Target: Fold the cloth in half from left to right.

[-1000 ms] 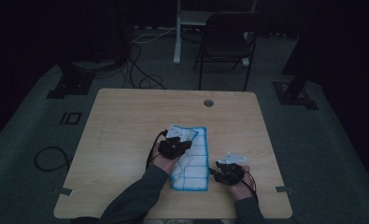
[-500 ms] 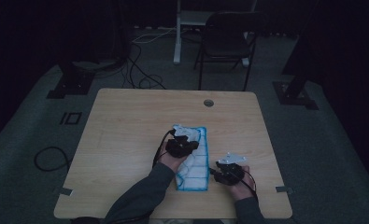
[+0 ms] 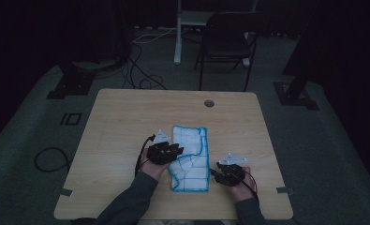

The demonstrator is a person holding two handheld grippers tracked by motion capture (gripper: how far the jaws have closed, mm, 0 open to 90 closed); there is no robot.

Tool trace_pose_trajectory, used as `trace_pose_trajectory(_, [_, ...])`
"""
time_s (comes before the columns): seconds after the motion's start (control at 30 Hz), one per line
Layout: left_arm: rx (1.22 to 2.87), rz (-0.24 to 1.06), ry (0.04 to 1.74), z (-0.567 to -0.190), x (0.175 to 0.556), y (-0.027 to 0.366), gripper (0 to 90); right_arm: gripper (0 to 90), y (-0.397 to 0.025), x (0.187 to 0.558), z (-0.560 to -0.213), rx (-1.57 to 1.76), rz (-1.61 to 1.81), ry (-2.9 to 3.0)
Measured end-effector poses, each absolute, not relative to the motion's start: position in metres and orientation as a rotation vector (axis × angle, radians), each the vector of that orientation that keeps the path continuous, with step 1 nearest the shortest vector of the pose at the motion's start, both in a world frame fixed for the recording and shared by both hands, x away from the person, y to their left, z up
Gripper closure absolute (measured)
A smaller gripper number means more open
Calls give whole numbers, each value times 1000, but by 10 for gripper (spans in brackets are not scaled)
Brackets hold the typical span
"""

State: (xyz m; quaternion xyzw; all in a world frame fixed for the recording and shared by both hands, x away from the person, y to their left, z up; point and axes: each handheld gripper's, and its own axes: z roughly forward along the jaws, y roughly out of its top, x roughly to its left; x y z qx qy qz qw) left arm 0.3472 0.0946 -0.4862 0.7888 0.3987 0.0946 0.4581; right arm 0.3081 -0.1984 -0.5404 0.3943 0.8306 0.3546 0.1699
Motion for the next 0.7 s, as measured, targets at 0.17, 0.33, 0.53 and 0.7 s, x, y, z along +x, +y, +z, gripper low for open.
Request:
trace_pose_trajectory(0.17, [1943,212,1045,-501,341,110,659,565,-198,308,-541,1123,1004,2363])
trace_pose_trajectory(0.33, [1941,183,1091,-516,334,118,621,565,-198,308,-541,1123,1005,2361])
trace_pose_trajectory(0.53, [1957,169,1133,-531,332,122,582,565,-198,308,-540,1124,1009,2358])
trace_pose_trajectory(0.7, [1962,132,1146,-537,333,124,577,565,-198,308,-541,1128,1004,2360])
